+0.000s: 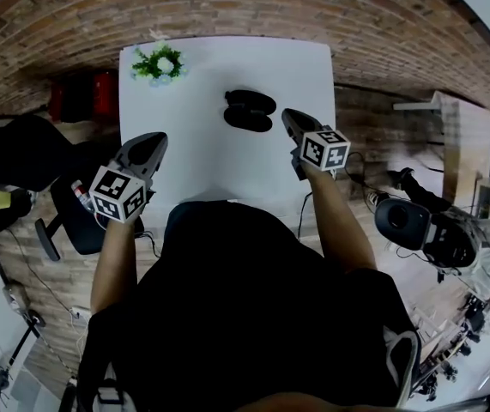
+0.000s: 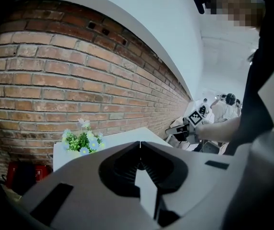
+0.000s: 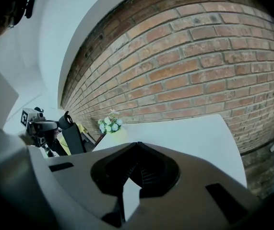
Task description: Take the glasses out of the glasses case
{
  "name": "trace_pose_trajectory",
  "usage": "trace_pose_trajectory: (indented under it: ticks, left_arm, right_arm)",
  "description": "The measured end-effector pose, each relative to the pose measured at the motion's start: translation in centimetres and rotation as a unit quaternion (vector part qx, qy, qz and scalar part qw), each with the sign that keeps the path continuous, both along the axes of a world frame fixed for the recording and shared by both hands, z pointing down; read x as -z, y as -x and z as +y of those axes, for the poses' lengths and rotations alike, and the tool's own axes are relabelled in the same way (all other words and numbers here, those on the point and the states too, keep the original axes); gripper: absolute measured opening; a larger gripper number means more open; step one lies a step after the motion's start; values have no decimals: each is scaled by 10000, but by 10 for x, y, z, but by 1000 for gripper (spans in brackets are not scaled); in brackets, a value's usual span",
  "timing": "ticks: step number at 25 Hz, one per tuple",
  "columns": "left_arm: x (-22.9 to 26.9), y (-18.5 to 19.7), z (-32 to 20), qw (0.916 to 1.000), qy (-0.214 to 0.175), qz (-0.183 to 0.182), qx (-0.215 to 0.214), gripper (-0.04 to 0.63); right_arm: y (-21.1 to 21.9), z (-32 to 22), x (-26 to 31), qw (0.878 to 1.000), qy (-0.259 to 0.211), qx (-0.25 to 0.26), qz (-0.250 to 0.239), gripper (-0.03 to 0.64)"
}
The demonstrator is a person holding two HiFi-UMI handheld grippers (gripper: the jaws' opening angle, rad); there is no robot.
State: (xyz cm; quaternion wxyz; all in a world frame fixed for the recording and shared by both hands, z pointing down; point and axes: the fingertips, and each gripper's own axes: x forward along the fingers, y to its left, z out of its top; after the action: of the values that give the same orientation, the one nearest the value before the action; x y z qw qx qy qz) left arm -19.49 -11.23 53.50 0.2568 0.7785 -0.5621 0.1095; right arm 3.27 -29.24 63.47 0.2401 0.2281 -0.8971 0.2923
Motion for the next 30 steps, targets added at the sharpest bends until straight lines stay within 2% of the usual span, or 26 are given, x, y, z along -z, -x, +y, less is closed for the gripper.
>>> trace_pose_trajectory:
  ticks: [25, 30]
  left_arm:
    - [-34, 42, 3, 9991, 328, 176, 189, 12]
    - [-39, 50, 5, 9987, 381, 211, 252, 12]
  right_arm:
    - [38, -8, -76, 9970, 252, 219, 697, 17]
    - [48, -8, -89, 9952, 182, 349, 898, 18]
